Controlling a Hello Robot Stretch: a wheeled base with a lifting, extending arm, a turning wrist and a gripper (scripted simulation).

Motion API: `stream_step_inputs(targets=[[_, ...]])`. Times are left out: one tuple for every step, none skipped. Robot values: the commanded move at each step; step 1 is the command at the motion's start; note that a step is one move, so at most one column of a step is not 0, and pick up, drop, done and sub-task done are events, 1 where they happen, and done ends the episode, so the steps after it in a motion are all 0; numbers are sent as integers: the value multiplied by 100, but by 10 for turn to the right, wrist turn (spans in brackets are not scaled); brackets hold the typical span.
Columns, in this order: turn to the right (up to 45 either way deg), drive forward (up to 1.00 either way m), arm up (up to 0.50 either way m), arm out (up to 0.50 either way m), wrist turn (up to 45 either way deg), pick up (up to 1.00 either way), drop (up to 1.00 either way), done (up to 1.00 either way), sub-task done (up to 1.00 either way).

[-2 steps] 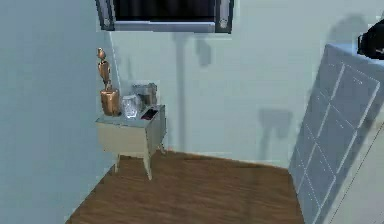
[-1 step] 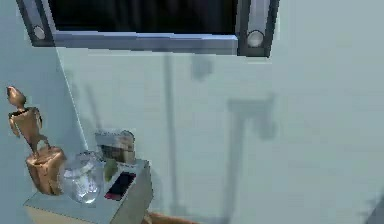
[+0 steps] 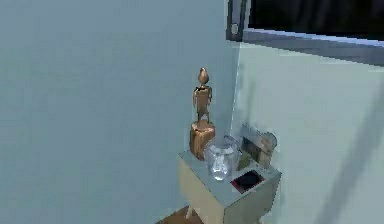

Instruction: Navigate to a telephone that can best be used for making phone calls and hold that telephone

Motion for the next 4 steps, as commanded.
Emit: stream_step_inputs(targets=[[-450, 0, 0, 0, 0, 0, 0, 0, 0], [-210, 0, 0, 0, 0, 0, 0, 0, 0], [0, 0, 50, 0, 0, 0, 0, 0, 0], [0, 0, 20, 0, 0, 0, 0, 0, 0]])
